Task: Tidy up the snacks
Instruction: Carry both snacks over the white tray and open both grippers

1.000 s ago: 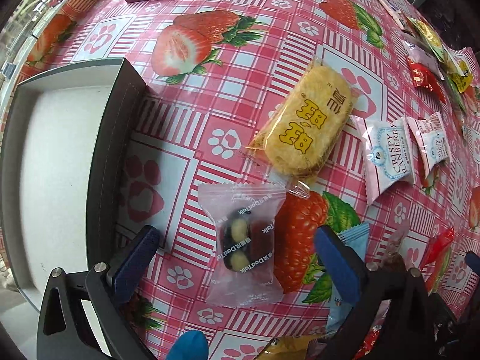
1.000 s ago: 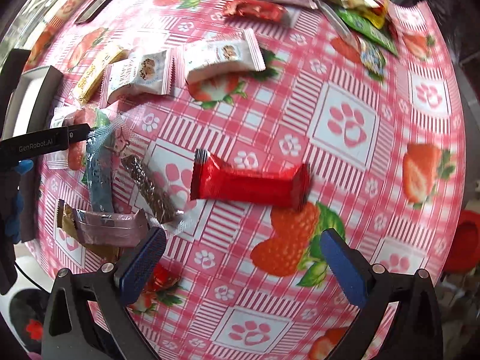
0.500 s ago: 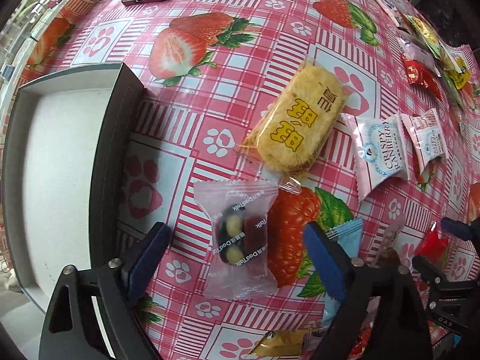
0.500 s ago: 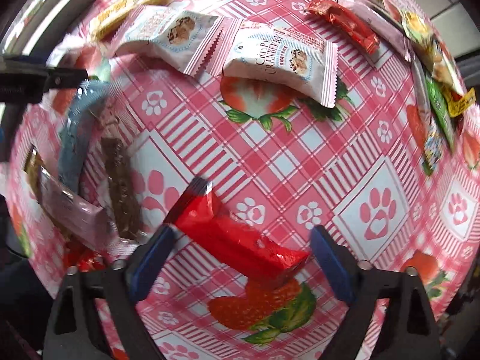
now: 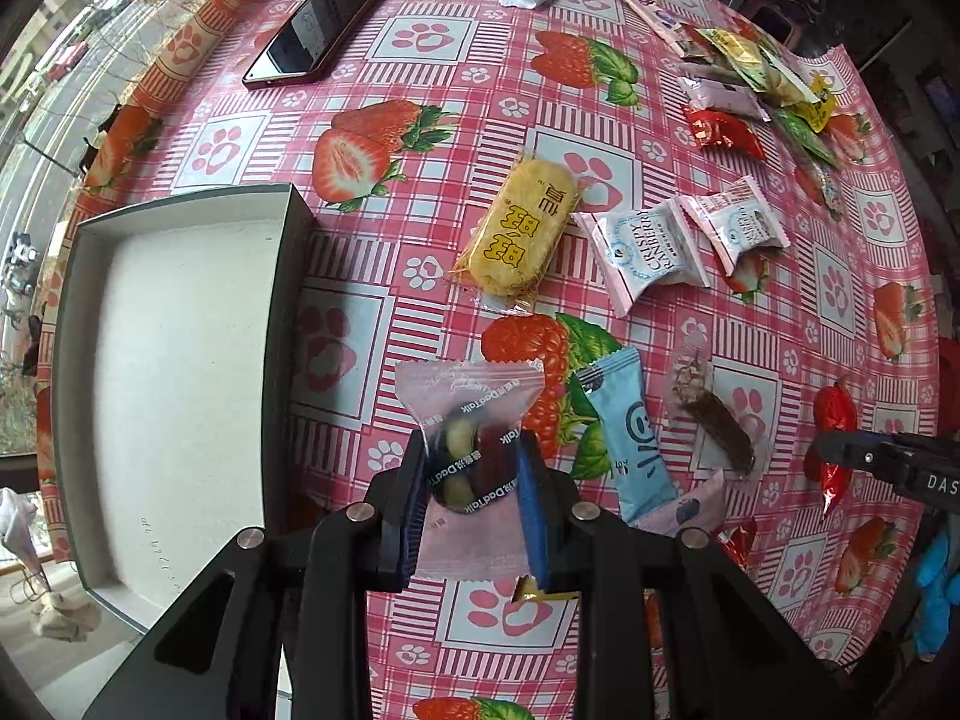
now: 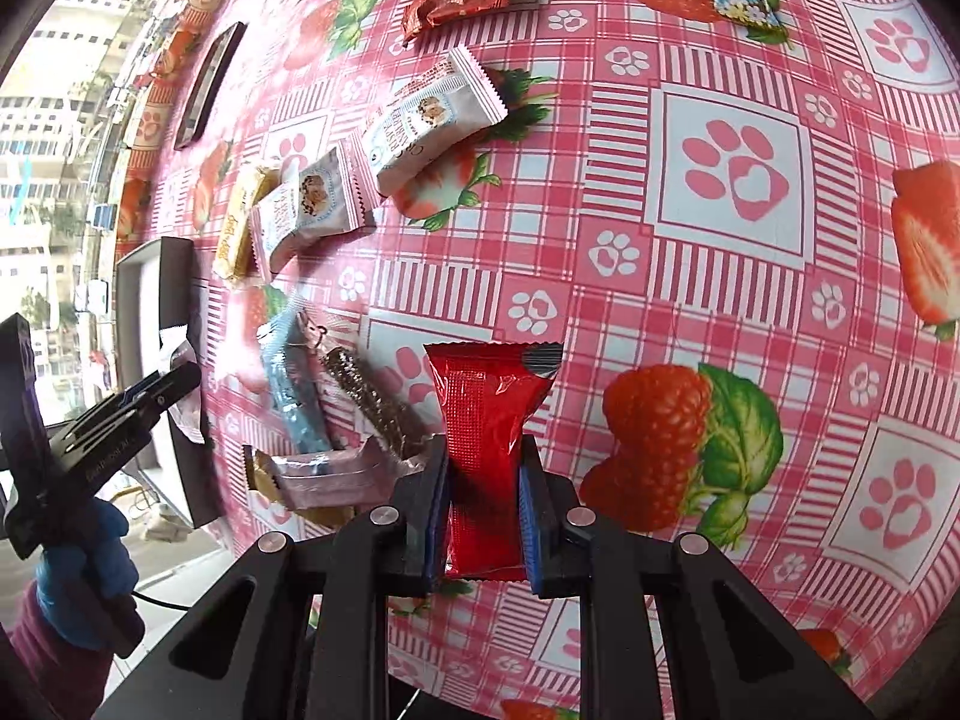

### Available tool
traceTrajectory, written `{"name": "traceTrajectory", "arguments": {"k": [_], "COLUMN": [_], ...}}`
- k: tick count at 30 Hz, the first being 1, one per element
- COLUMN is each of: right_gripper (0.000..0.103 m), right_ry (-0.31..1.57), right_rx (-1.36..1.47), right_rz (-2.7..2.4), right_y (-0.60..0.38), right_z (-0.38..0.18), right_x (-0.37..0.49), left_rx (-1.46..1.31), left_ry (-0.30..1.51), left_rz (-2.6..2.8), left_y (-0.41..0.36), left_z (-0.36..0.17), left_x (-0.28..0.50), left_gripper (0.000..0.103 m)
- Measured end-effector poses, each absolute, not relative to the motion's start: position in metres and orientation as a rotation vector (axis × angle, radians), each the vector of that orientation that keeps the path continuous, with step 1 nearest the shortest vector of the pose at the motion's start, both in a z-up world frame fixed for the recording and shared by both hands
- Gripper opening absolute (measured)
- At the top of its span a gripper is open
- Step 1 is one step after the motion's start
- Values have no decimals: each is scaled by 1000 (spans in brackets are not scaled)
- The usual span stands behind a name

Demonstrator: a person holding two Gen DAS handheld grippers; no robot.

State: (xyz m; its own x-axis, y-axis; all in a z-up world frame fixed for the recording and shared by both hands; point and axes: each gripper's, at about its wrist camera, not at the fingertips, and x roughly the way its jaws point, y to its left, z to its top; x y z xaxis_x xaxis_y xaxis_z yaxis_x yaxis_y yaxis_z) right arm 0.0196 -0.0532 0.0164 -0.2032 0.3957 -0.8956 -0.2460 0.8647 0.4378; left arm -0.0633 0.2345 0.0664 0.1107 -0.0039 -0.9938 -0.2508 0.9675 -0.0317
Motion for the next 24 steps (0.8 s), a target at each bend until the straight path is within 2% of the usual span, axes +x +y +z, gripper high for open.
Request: {"name": "traceTrajectory", "arguments": {"k": [4, 9, 21, 23, 24], "right_gripper": [22, 22, 22, 22, 22], "right_ry": [1674, 1659, 1682, 1697, 1707], "right_rx": [140, 121, 119, 104, 91], "right_rz": [576, 670, 843, 820, 803], "right_y": [-40, 30, 248, 280, 291], "right_z": [22, 32, 51, 45, 41], "right_x": [-2, -29, -103, -106, -106], "left_rx": [-213, -180, -186, -181, -160], "left_ry": [1447, 1402, 1475, 1488, 1496], "left_rz": [185, 209, 231, 200, 181], "left_y": [248, 280, 413, 424, 427], "left_z": [88, 103, 71, 63, 60], "left_x": [-86, -115, -178, -183, -184], "left_gripper": [30, 30, 30, 32, 36]}}
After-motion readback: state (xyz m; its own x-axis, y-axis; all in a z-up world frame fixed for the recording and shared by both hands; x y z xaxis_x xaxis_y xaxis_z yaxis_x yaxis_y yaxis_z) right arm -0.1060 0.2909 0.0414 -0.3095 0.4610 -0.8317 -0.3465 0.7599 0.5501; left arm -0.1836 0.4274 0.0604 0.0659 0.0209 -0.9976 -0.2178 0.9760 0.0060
